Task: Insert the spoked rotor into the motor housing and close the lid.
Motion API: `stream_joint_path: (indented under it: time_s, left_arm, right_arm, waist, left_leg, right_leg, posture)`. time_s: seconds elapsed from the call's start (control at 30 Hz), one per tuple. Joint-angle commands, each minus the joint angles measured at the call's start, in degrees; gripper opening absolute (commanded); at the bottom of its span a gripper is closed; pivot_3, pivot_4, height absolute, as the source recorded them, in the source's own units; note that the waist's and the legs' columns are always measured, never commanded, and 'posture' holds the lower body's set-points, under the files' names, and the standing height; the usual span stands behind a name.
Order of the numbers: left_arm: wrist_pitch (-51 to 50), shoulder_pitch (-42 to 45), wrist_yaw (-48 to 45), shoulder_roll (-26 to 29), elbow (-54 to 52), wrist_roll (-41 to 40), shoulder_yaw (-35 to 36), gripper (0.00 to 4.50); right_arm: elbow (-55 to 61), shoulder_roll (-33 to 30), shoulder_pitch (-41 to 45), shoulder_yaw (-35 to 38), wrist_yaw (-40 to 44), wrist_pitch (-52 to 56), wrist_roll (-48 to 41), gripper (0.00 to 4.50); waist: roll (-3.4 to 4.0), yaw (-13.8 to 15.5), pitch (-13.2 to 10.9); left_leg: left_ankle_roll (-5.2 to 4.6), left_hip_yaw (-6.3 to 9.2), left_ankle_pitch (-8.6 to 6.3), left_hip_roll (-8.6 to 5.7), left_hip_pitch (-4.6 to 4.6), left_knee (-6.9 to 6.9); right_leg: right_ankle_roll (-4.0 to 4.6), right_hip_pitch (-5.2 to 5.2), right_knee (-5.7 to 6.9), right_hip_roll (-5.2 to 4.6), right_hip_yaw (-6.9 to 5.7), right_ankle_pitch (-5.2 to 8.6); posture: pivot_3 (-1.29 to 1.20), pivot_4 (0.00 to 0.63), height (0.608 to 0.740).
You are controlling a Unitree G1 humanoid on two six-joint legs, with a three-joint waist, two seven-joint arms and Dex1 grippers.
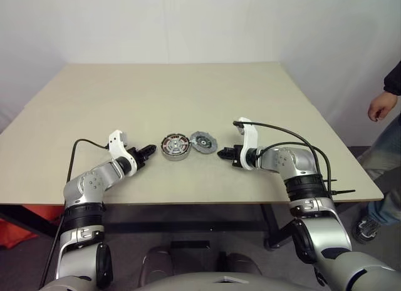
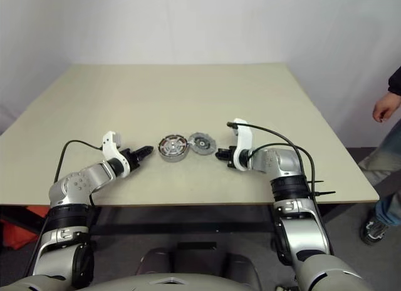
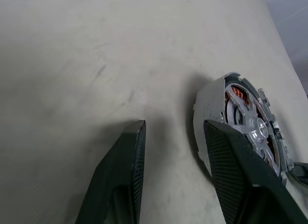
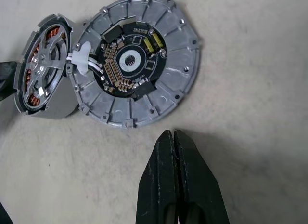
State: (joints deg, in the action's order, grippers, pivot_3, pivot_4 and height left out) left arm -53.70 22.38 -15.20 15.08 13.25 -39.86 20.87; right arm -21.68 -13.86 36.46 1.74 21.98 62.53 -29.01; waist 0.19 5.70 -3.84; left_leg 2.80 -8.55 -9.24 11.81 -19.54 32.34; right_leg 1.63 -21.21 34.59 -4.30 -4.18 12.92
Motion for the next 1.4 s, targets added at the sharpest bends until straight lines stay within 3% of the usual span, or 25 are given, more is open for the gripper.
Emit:
stream_joint_path:
  time_s: [0.03, 0.33, 1.4]
  left_arm:
    - [0.2, 0.7, 0.0, -0.3, -1.9, -0.4, 0.3, 2.02]
    - [0.0, 0.4, 0.1, 0.1, -2.5, -0.6, 0.8, 2.02]
    - [-1.3, 0.6, -0.5, -0.2, -2.2, 0.2, -1.3, 2.02]
  right_arm:
    - [-1.8, 2.5, 2.5, -1.3, 1.0, -1.4, 1.3, 0.02]
    - [-5.3, 5.2, 5.1, -0.2, 1.7, -4.0, 4.1, 0.02]
    - [-6.7, 16.0, 6.5, 10.2, -1.6, -21.7, 3.4, 0.02]
  waist:
    - [0.00, -0.2, 0.0]
    - [0.01, -0.2, 0.0]
    - [0.05, -0.1, 0.0]
  left_leg:
    - [0.00, 0.00, 0.00, 0.00, -0.01, 0.00]
    - [-0.27, -0.04, -0.18, 0.01, -0.18, -0.16]
    - [-0.34, -0.10, -0.22, 0.02, -0.61, -0.23]
  right_leg:
    - [0.02, -0.02, 0.02, 0.00, 0.00, -0.01]
    - [0.53, -0.30, 0.12, 0.00, 0.01, -0.30]
    - [0.62, -0.87, 0.14, -0.01, 0.21, -0.36]
  posture:
    - [0.00, 0.000, 0.740]
    - [0.00, 0.000, 0.740]
    - [0.00, 0.000, 0.740]
